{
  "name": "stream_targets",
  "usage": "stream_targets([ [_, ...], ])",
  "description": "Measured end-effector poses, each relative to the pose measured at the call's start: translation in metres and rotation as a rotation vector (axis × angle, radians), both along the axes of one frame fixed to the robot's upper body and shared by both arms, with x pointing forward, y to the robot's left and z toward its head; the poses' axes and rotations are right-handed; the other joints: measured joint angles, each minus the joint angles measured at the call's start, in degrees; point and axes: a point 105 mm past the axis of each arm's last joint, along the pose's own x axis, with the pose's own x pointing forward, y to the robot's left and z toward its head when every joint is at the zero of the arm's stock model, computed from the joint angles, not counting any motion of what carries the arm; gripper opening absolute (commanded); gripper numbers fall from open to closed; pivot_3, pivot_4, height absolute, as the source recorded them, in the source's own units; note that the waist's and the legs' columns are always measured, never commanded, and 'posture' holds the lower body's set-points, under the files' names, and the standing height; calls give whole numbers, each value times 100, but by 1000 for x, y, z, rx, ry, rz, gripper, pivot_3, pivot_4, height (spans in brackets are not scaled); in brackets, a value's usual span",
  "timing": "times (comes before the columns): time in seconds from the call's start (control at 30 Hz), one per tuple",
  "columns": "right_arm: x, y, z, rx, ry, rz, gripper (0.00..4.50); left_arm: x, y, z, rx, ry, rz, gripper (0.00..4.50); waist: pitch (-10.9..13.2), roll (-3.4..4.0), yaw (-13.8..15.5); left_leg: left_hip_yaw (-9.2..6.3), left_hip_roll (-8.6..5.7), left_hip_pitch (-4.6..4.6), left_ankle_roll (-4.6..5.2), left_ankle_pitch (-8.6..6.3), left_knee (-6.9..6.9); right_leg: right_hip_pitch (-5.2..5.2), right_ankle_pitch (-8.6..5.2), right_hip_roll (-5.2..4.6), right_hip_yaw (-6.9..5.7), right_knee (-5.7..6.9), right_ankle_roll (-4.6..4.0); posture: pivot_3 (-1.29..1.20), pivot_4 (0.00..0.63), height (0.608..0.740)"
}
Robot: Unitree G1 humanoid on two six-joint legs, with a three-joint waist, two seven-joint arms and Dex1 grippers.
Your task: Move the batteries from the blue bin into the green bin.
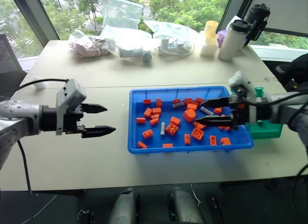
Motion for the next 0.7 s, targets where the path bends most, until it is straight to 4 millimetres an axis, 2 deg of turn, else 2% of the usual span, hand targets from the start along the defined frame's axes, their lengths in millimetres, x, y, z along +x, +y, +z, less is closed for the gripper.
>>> stream_targets([
  [0.1,1,17,-11,-41,39,55,4455,-2,-8,-2,-36,12,-29,4500,3,2,37,-2,-4,-15,0,0,3,-9,1,-4,-2,-1,2,0,150,740],
  [0.3,18,35,-24,-87,129,-1,4455,-6,-17,-14,-50,36,-30,4500,4,-1,5,-2,-2,-10,0,0,8,-6,1,-6,-1,4,3,0,150,740],
  [0.43,21,37,-39,-126,212,-45,4455,-5,-20,-18,-65,33,-13,4500,4,0,12,-4,0,-10,0,0,6,-8,1,-7,-1,7,2,0,150,740],
  [0.63,29,59,-44,-103,330,-119,4455,-3,-25,-21,-97,30,5,4500,4,0,-15,-3,1,-9,-1,1,6,-13,2,-6,1,16,2,0,150,740],
  [0.7,32,61,-44,-108,354,-154,4455,-2,-28,-18,-120,26,-2,4500,4,0,7,-4,1,-10,-1,1,6,-14,2,-7,0,15,2,0,150,740],
])
